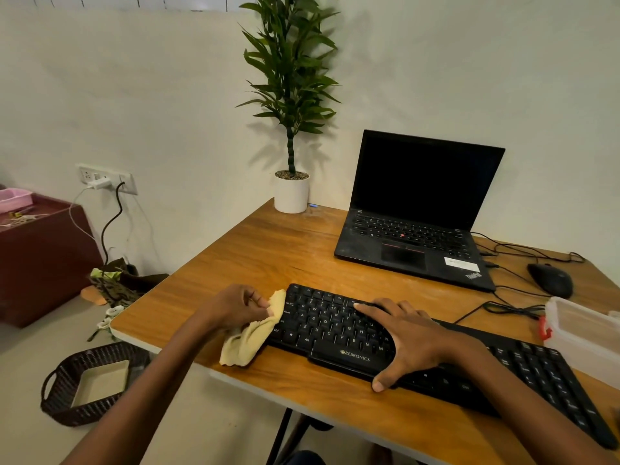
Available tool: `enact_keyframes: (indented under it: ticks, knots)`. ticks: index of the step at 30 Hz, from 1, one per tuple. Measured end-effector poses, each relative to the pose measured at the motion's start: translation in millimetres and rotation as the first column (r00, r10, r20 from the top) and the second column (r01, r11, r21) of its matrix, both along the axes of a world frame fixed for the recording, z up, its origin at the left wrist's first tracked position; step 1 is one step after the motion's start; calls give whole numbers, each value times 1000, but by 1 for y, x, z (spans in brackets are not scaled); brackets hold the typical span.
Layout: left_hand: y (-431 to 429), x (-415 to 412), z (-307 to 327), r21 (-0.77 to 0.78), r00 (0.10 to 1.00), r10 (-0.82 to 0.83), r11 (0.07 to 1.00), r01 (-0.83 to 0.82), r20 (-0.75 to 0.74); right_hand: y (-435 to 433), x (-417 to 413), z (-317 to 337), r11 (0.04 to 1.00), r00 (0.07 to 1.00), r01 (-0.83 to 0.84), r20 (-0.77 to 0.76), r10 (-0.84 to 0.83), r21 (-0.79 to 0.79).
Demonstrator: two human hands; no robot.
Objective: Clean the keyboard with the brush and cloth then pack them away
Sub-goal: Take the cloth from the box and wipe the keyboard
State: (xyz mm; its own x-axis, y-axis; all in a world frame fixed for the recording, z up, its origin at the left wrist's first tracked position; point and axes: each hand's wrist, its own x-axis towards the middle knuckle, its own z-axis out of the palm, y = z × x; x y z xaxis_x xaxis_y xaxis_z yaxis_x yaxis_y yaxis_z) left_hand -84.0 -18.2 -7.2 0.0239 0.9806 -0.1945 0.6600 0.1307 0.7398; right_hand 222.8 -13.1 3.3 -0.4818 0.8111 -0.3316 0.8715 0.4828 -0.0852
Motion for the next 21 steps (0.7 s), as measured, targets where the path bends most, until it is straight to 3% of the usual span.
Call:
enact_keyframes:
  ticks: [6,9,15,21]
  knots:
    - [51,29,0,35,980,157,986,-162,126,-1,2,4,1000,999,-14,36,14,-12]
    - [67,29,1,25,983,141,989,-145,117,-1,-1,4,1000,999,-15,50,16,-22]
    - [-2,6,-4,43,994,48,998,-53,100,1,-3,1,1000,997,-27,70,27,-3]
    - [-37,7,-12,98,971,148,981,-169,190,2,-1,7,999,997,-40,70,39,11]
